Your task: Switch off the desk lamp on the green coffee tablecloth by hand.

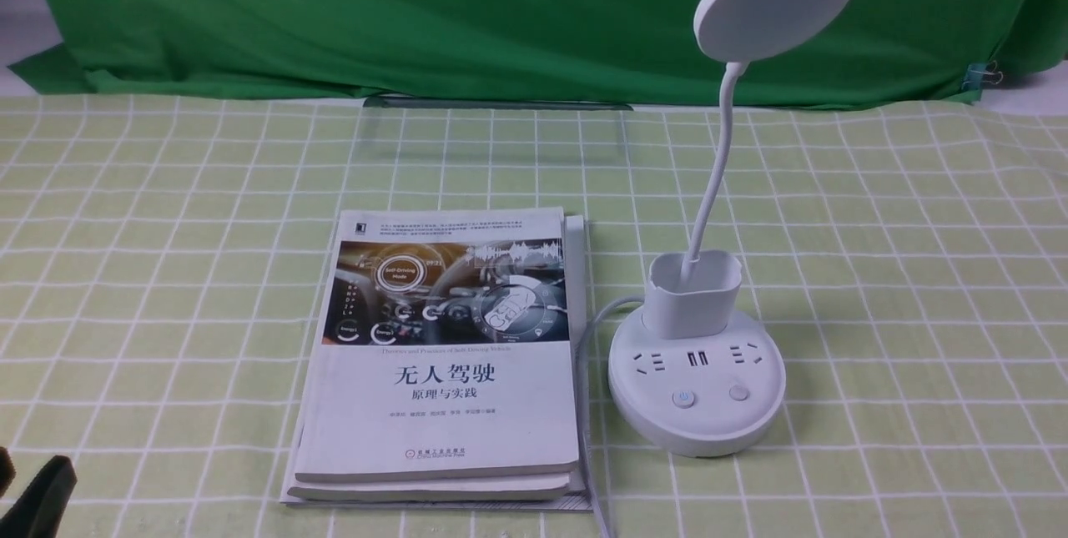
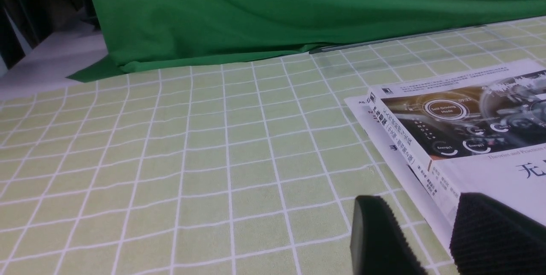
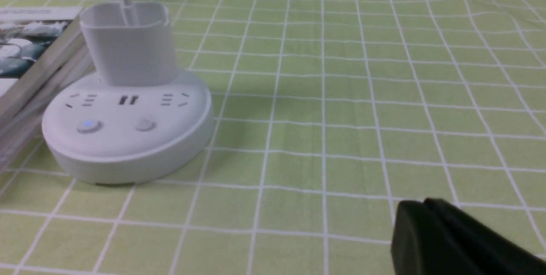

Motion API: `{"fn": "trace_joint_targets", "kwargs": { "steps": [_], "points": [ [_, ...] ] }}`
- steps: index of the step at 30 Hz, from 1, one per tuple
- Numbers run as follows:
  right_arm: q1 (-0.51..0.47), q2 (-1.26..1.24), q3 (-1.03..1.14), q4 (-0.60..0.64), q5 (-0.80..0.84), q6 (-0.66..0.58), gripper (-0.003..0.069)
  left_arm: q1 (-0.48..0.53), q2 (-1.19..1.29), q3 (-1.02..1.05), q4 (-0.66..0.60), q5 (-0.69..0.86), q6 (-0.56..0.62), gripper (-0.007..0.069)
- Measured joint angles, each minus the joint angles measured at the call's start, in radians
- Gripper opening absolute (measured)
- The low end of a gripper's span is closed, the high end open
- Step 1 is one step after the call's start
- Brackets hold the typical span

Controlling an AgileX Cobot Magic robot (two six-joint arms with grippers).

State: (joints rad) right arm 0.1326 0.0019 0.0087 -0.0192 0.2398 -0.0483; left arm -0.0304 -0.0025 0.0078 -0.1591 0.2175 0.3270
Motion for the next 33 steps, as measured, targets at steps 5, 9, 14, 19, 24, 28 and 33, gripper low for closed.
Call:
{"fn": "trace_joint_targets", "kwargs": {
  "steps": [5,9,14,19,24,28,33],
  "points": [
    [0.0,0.0,0.0,0.0,0.0,0.0,0.0043,0.0,0.0,0.0,0.0,0.0,0.0,0.0242],
    [0.0,0.0,0.0,0.0,0.0,0.0,0.0043,0.0,0.0,0.0,0.0,0.0,0.0,0.0242],
    [0.0,0.0,0.0,0.0,0.0,0.0,0.0047,0.0,0.0,0.0,0.0,0.0,0.0,0.0242],
    [0.0,0.0,0.0,0.0,0.0,0.0,0.0053,0.0,0.0,0.0,0.0,0.0,0.0,0.0242],
    [0.0,0.0,0.0,0.0,0.0,0.001,0.0064,0.0,0.0,0.0,0.0,0.0,0.0,0.0242],
    [0.0,0.0,0.0,0.0,0.0,0.001,0.0078,0.0,0.0,0.0,0.0,0.0,0.0,0.0242],
    [0.0,0.0,0.0,0.0,0.0,0.001,0.009,0.0,0.0,0.0,0.0,0.0,0.0,0.0242]
  ]
}}
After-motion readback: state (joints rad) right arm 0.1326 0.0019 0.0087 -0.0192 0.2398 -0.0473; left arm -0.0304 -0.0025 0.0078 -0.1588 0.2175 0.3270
